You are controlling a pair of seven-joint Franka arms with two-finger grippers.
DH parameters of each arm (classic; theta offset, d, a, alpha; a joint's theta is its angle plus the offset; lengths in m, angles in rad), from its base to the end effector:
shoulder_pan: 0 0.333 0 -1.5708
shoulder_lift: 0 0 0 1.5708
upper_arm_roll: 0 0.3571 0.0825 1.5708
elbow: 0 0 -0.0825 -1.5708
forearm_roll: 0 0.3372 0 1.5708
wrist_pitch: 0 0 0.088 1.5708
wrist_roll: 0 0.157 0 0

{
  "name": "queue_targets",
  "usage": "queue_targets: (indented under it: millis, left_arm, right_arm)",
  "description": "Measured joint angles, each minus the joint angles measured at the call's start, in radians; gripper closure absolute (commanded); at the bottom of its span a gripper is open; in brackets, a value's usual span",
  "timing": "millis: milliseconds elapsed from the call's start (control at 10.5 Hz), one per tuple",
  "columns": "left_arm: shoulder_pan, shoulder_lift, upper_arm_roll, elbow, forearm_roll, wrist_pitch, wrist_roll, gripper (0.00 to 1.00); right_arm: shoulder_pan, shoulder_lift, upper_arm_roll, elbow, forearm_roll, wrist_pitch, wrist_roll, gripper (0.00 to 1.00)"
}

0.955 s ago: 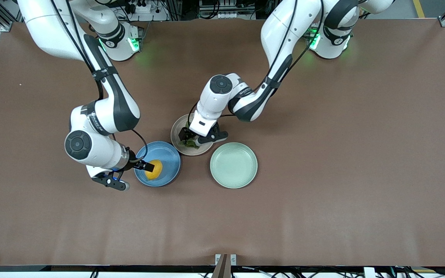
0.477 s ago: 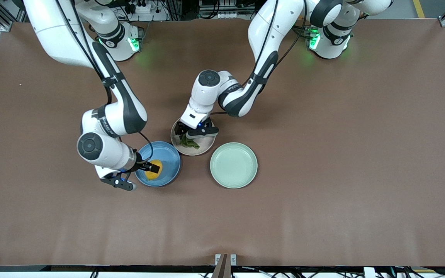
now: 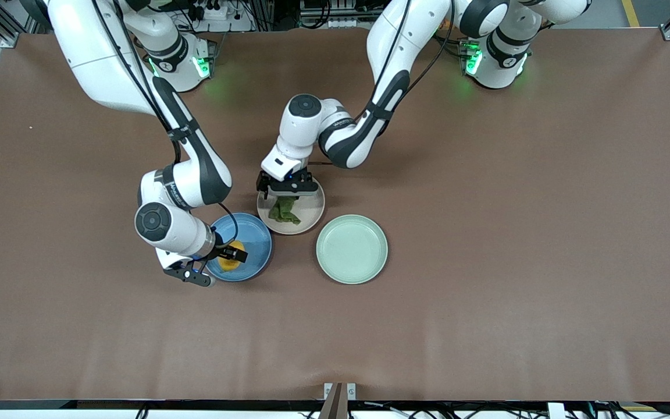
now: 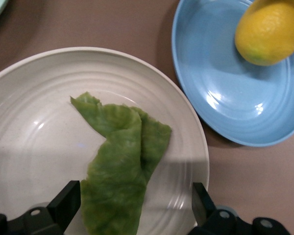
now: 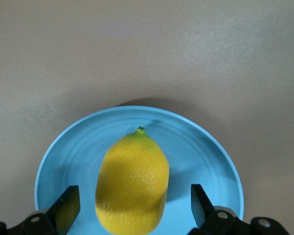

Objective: Pick lemon and lettuce from blue and beige plates
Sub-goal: 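Lower and close the left gripper on lettuce while the right gripper grasps lemon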

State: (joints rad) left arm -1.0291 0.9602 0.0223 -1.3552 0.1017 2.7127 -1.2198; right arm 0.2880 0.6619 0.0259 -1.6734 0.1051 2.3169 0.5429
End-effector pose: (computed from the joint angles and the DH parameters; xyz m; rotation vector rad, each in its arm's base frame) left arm 0.4145 -0.6673 0.1916 2.7943 0.1620 0.3456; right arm 0.6365 0.2106 0.2320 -3.0281 0.4676 0.0847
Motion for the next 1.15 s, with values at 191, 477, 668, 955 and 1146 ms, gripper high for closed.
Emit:
queue_targets:
  millis: [191, 477, 668, 955, 1146]
  left_arm:
    - [0.0, 0.001, 0.002, 0.0, 0.088, -0.054, 0.007, 0.0]
    - [0.0, 0.005, 0.002, 0.0, 0.122, -0.108, 0.032, 0.0]
    - [-0.001, 0.005, 0.002, 0.0, 0.122, -0.108, 0.038, 0.0]
    - [-0.003, 0.005, 0.002, 0.0, 0.122, -0.108, 0.038, 0.0]
    - [-0.014, 0.005, 0.002, 0.002, 0.122, -0.108, 0.038, 0.0]
  right_arm:
    - [0.0, 0.015, 0.0, -0.001, -0.005, 0.017, 0.0, 0.0]
    - [0.002, 0.031, 0.0, -0.001, -0.006, 0.036, 0.0, 0.09]
    - [0.004, 0.032, 0.0, -0.001, -0.006, 0.037, 0.0, 0.41]
    - [0.005, 0.031, 0.0, -0.001, -0.006, 0.038, 0.0, 0.75]
    - [0.005, 0.031, 0.0, 0.0, -0.006, 0.038, 0.0, 0.84]
